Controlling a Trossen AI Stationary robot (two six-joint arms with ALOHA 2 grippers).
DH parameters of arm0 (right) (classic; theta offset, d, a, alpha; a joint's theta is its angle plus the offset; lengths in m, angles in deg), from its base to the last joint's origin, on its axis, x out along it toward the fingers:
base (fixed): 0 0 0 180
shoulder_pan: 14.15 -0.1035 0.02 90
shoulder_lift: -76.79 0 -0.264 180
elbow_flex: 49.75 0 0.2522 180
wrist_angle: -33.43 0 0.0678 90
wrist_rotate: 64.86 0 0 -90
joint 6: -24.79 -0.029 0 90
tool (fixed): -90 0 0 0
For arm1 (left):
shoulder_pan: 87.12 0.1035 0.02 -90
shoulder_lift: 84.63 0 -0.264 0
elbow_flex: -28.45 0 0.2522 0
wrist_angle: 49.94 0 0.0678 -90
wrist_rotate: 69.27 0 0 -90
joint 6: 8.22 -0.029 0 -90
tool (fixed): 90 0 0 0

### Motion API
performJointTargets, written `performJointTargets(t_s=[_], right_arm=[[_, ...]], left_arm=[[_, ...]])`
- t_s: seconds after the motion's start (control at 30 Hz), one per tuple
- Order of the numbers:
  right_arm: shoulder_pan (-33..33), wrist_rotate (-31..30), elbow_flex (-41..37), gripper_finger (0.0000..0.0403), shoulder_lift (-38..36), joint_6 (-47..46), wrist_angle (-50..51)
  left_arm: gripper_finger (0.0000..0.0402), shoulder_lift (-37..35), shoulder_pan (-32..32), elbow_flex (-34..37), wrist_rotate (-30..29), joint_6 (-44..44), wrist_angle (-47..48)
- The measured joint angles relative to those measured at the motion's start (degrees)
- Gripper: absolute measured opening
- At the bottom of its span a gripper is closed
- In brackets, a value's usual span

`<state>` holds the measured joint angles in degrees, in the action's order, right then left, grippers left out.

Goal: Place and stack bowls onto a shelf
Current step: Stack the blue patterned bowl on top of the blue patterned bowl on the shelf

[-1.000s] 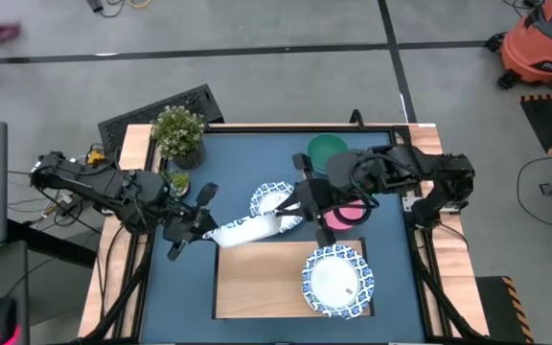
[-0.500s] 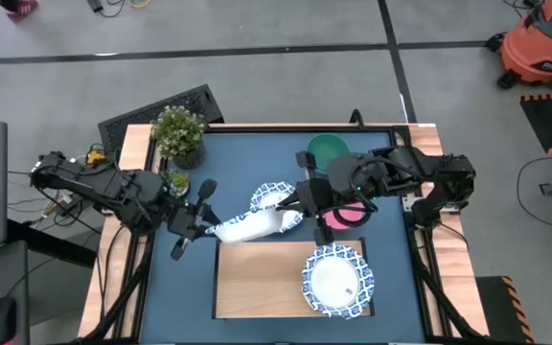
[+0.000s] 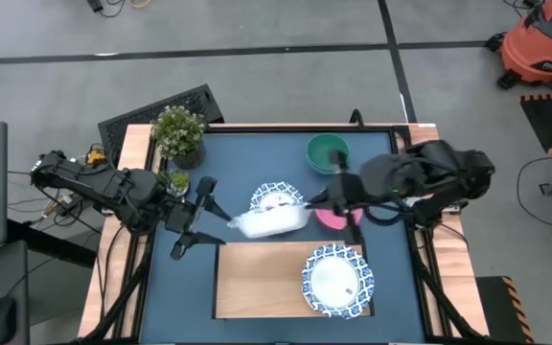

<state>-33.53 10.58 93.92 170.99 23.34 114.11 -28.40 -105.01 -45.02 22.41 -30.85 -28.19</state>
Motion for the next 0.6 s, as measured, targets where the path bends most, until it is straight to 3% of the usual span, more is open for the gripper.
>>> performJointTargets(t_s=[0.3, 0.4, 0.6], right_arm=[[-13.52, -19.99, -0.02, 0.002, -1.15, -16.58, 20.6], [-18.72, -25.34, 0.01, 0.002, -0.34, -21.25, 22.88], [-27.16, -27.39, -0.04, 0.002, 2.03, -22.09, 23.01]], left_arm=[[0.023, -0.03, 0.0, 0.0, -16.1, -0.34, 0.67], [0.023, -0.03, -0.06, 0.0, -19.23, 1.14, 0.66], [0.023, -0.03, -0.04, 0.0, -27.62, 5.1, 1.26]])
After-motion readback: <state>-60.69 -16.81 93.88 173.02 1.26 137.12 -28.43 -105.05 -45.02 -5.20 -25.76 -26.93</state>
